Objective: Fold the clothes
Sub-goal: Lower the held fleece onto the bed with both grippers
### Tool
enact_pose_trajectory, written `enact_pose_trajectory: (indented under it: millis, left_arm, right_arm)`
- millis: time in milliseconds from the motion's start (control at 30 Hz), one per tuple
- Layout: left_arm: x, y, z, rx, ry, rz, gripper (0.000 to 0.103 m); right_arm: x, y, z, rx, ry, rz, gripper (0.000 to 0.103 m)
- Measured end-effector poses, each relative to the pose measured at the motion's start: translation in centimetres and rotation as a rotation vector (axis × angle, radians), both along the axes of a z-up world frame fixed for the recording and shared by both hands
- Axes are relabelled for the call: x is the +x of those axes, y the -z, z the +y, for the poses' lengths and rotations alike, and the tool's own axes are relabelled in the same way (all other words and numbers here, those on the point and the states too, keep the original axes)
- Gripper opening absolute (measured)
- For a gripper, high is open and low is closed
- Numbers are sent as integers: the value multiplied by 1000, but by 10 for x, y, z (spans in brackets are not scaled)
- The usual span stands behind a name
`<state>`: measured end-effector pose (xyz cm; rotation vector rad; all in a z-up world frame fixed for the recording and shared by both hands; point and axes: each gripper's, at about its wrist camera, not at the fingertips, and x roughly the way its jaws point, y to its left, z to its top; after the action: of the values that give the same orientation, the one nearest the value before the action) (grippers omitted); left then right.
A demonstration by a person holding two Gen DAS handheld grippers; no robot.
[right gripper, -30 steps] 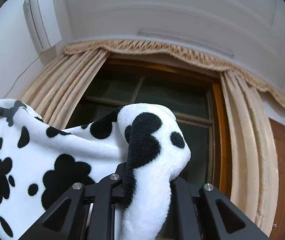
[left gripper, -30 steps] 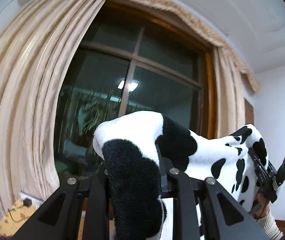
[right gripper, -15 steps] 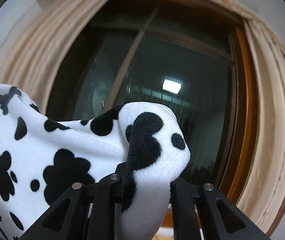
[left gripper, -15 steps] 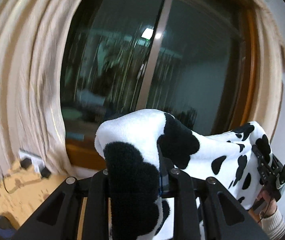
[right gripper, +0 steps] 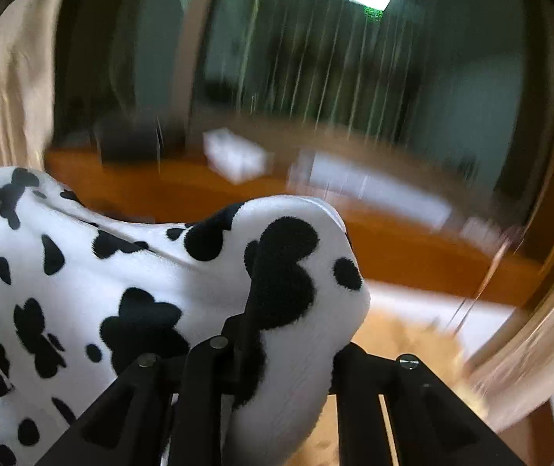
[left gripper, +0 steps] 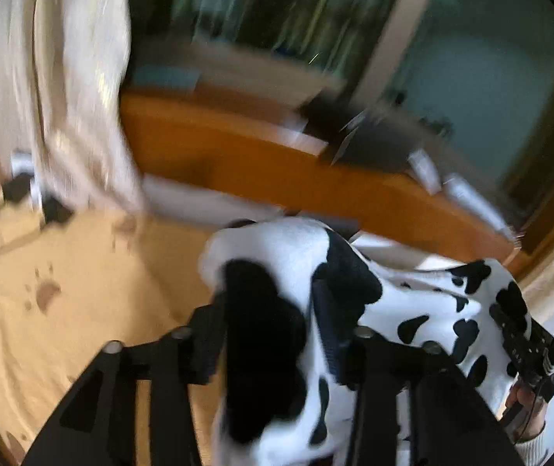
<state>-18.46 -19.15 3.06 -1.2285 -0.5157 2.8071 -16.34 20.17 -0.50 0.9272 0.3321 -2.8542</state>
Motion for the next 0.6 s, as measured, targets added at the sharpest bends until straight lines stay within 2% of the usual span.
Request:
enact_pose_trajectory:
  millis: [67, 167, 267, 333, 400, 500, 600]
  left_arm:
    - [-6, 25, -7, -20, -37, -59, 70]
    - [-5, 52, -24, 1, -65, -114, 72]
    - [2, 69, -39, 75, -72, -152, 72]
    - [8, 74, -45, 100, -69, -165, 74]
    - [22, 75, -48, 113, -53, -171, 77]
    - [38, 72, -52, 131, -34, -174, 79]
    - [70, 73, -56, 151, -19, -184, 79]
  right_arm:
    - [-12, 30, 3, 17, 4, -80, 16]
    - [-13, 57, 6, 39, -8, -143, 17]
    - [-12, 62, 13, 8, -4, -169, 21]
    - [-12, 64, 26, -53, 12, -191, 30]
    - [-11, 62, 38, -120, 38, -213, 58]
    - [-6, 52, 47, -148, 67, -194, 65]
    - [2, 38, 50, -124, 89, -164, 65]
